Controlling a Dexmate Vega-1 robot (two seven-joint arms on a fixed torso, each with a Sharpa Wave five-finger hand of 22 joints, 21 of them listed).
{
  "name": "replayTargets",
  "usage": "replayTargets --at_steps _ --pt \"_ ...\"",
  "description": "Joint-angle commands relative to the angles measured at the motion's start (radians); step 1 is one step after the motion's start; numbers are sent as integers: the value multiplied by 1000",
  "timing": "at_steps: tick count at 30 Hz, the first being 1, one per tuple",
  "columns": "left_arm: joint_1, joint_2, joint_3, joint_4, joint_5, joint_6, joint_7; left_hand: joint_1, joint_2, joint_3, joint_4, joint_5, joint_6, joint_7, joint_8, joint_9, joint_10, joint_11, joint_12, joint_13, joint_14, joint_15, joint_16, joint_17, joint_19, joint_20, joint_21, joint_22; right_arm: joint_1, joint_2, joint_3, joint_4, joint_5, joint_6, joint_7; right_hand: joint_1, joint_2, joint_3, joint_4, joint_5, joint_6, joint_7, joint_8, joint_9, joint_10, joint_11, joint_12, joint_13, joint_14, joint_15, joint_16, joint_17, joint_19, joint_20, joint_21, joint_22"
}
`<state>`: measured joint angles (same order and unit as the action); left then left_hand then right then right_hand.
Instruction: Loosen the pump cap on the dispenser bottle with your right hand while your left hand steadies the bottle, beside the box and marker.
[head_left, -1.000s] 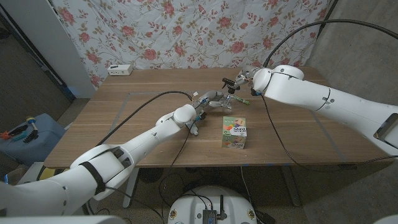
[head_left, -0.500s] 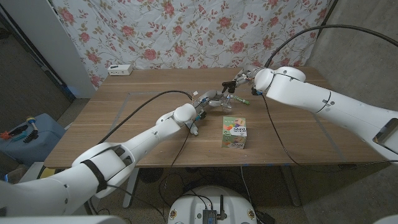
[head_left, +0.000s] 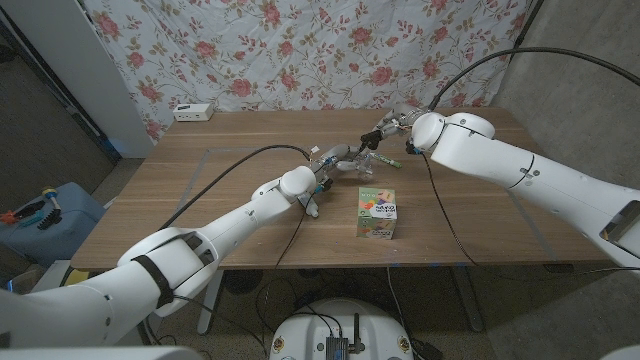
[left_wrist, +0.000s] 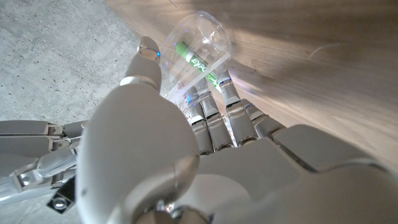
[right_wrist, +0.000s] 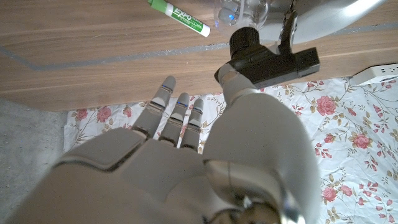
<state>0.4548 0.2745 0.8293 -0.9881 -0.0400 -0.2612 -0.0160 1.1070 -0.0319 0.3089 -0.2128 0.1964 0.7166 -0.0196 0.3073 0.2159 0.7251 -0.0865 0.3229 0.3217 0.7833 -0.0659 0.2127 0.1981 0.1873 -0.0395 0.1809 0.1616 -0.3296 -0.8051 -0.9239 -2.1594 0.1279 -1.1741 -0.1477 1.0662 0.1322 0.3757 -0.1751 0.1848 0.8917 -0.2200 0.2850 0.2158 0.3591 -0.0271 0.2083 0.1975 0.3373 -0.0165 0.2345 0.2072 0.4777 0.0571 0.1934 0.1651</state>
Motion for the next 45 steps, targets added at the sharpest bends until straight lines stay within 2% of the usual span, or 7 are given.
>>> replayTargets --at_steps 1,16,26,32,36,42,45 --pt "9 2 1 -11 1 4 7 -79 134 70 60 4 70 -20 3 2 58 -51 5 207 21 -94 3 4 3 -71 2 3 -42 -3 38 -16 -16 16 5 12 -2 3 0 -2 0 1 0 4 -1 -7 2 5 1 -7 6 4 3 -4 3 5" --pt "4 -1 -1 6 2 -13 11 -79 133 70 59 4 70 -21 2 2 59 -48 5 209 18 -93 1 3 3 -71 2 3 -26 2 28 -13 -31 7 31 35 -9 -2 1 -5 -101 0 -55 -4 -23 -10 -9 5 -14 -4 4 8 -9 -3 -2 6" --pt "2 1 -4 9 4 -18 15 -78 133 70 58 3 71 -22 2 2 58 -51 4 209 17 -92 1 3 3 -70 2 3 -10 -7 25 -28 -31 -10 52 35 -18 -17 11 -8 -193 2 -97 -10 -35 -5 -11 6 -29 4 2 10 -23 13 -4 5" --pt "3 3 -5 6 4 -17 16 -79 132 71 57 3 72 -21 2 2 60 -51 4 210 18 -92 0 2 3 -71 2 3 -1 -22 24 -49 -28 -23 65 13 -27 -34 22 -10 -243 4 -109 -11 -41 2 -12 6 -36 12 0 11 -28 20 -4 5" --pt "3 3 -5 6 3 -17 14 -79 133 71 58 4 72 -22 1 2 60 -51 4 210 18 -92 0 2 3 -70 2 3 35 -58 -10 -65 -36 -15 109 1 -35 -45 25 -11 -269 3 -111 -10 -43 4 -12 7 -45 22 -4 9 -35 30 -6 5" --pt "7 5 -5 -1 4 -13 16 -78 132 70 57 3 74 -23 2 2 59 -50 3 211 18 -94 0 2 4 -71 2 3 86 -92 -62 -82 -68 -8 171 -25 -50 -65 32 -9 -321 1 -112 -10 -54 -16 -13 7 -60 28 -10 6 -50 44 -8 4" --pt "8 5 -5 -3 5 -13 18 -78 133 70 57 3 74 -22 2 2 60 -50 3 211 18 -92 1 3 4 -70 2 3 97 -97 -72 -88 -80 -13 188 -43 -63 -78 36 -8 -344 2 -112 -10 -54 -17 -12 7 -64 33 -13 4 -50 48 -7 4"
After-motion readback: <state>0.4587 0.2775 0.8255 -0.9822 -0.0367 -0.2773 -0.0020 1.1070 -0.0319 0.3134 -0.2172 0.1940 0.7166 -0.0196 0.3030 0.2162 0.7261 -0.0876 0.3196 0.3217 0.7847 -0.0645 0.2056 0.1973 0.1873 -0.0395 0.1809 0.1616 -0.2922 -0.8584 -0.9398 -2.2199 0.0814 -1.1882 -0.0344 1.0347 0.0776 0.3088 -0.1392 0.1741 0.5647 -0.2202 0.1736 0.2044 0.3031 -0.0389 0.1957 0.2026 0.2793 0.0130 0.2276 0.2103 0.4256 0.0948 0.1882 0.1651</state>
